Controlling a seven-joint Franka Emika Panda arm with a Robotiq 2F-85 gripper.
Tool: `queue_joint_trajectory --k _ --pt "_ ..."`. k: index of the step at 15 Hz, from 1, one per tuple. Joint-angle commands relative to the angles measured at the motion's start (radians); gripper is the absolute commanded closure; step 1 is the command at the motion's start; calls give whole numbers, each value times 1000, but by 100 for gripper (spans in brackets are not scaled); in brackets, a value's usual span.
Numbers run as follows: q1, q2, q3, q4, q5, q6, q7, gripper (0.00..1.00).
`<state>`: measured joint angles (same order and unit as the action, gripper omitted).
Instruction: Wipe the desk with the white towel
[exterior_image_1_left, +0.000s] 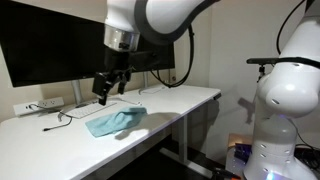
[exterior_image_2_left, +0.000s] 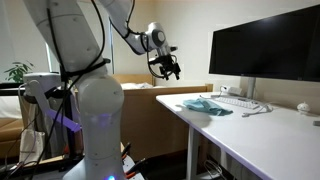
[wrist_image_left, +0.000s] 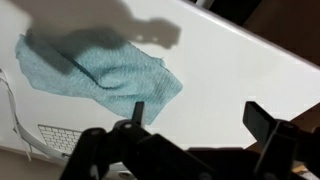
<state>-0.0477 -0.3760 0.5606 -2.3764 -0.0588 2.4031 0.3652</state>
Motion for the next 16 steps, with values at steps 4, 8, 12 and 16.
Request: queue_joint_trajectory --k 4,8,12,16 --pt "73 347 -65 333 -247 -57 214 0" --pt "196 411 -163 445 -253 -175 252 0" --pt "266 444 -232 525 -258 -289 275 0" --pt "278 454 -293 560 -258 -357 294 0"
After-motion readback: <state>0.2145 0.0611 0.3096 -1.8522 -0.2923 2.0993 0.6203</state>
